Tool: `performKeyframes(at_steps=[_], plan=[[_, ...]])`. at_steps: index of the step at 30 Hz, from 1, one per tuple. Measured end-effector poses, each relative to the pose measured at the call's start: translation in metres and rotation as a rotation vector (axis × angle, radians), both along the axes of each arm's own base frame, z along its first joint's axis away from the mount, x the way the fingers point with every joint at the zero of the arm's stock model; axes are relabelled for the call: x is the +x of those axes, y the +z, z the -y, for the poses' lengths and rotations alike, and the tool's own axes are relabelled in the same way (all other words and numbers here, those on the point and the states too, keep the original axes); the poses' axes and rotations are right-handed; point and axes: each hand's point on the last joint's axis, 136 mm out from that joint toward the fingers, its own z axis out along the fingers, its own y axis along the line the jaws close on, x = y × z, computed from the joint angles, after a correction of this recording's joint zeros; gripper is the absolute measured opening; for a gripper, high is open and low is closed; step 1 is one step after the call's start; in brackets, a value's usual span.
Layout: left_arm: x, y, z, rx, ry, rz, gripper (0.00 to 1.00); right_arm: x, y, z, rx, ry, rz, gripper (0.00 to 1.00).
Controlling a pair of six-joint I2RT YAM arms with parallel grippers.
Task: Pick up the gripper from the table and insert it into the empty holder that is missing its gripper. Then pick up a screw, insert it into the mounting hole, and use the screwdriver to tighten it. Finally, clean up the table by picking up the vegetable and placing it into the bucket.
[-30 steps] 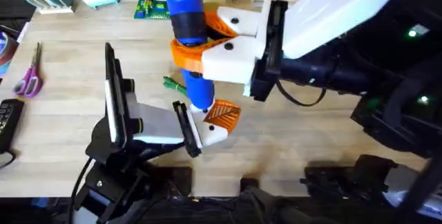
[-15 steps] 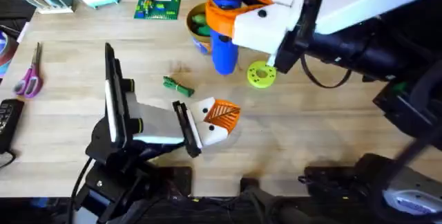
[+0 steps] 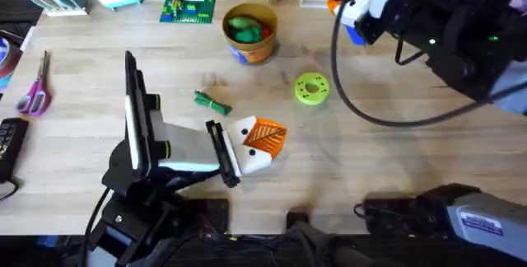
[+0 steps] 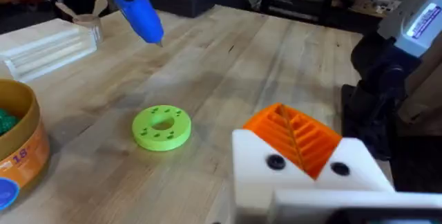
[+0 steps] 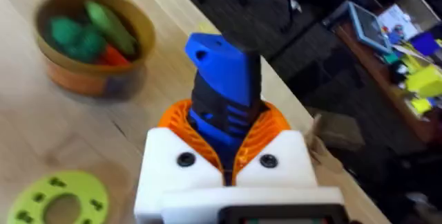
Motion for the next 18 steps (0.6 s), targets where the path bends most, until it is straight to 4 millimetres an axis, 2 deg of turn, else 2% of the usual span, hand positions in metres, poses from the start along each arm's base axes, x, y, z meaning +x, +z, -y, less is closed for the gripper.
performKeyframes(at_steps=[4,7,9,14,18], plan=[[0.0,0.0,0.0,0.0,0.0,0.0,0.005,0.029,-0.047,0.019,-0.305,-0.045,-0.008,0.026],[0.0,0.0,0.0,0.0,0.0,0.0,0.005,0.035,-0.084,0.024,-0.5,-0.014,-0.036,0.026],[0.0,0.0,0.0,0.0,0.0,0.0,0.005,0.035,-0.102,0.023,-0.582,0.018,-0.056,0.026],[0.0,0.0,0.0,0.0,0.0,0.0,0.005,0.029,-0.136,0.02,-0.687,0.086,-0.119,0.026],[0.0,0.0,0.0,0.0,0.0,0.0,0.005,0.014,-0.165,0.026,-0.747,0.139,-0.23,0.026]])
